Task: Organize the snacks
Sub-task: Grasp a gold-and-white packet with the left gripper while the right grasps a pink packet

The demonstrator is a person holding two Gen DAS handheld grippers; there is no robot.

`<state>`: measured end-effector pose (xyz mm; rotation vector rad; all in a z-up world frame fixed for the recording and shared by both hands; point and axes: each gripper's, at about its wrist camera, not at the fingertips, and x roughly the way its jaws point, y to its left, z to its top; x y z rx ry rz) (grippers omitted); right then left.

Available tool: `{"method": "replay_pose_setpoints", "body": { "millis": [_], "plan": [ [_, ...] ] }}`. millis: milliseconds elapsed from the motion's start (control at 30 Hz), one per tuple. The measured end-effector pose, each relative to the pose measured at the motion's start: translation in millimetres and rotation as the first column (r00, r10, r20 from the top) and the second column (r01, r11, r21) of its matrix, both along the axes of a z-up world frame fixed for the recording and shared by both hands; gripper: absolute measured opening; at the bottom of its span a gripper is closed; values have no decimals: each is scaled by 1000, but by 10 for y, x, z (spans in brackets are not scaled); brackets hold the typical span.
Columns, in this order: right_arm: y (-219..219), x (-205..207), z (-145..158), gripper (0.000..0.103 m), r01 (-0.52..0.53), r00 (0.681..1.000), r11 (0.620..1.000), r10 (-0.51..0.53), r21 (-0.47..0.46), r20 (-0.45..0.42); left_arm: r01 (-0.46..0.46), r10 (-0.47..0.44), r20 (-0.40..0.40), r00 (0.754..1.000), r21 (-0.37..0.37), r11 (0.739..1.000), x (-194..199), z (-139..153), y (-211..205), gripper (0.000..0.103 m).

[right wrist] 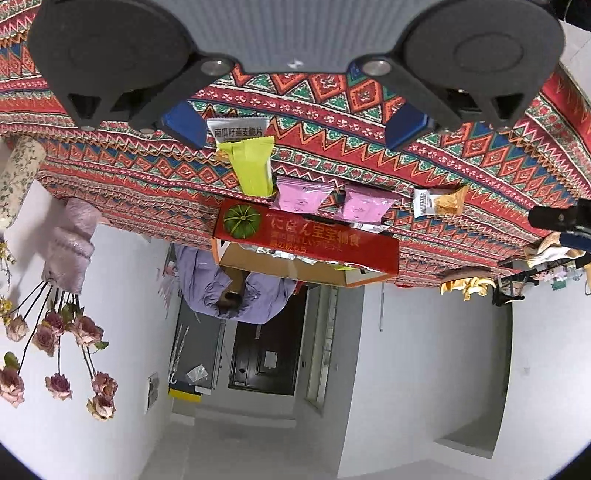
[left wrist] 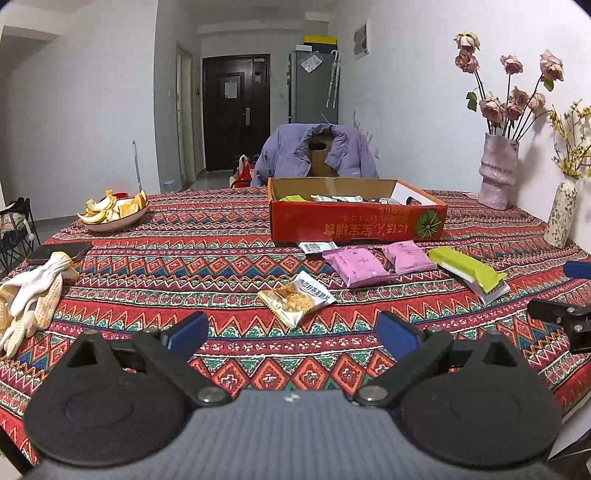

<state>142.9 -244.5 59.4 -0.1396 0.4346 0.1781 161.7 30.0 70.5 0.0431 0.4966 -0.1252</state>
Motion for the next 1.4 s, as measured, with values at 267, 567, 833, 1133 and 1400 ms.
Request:
{"method": "replay_pose_setpoints", "body": {
  "millis": [267, 567, 833, 1133, 1400],
  "plan": [
    [-102, 96, 33, 103, 32, 999, 998, -32, 45, 3, 23, -23, -24, 999, 11, 1000, 186, -41, -32, 99],
    [-111, 440, -1, 103, 39, 998, 998, -37, 48, -48, 151, -137, -120, 983, 113, 982, 898, -309, -121, 81],
    [-34, 776, -17, 102, 46, 995, 997, -41, 65, -88, 291, -260, -204, 944, 142, 946, 1532, -527, -108, 80],
    [355, 1232, -37, 90, -81, 989, 990, 95, 120, -115, 342, -323, -252, 912, 36, 939, 1743, -666, 95, 38],
    [903, 1955, -229, 89, -171, 961, 977, 194, 128, -199, 150, -159, -229, 960, -56, 987, 1625, -547, 378, 16]
  ]
}}
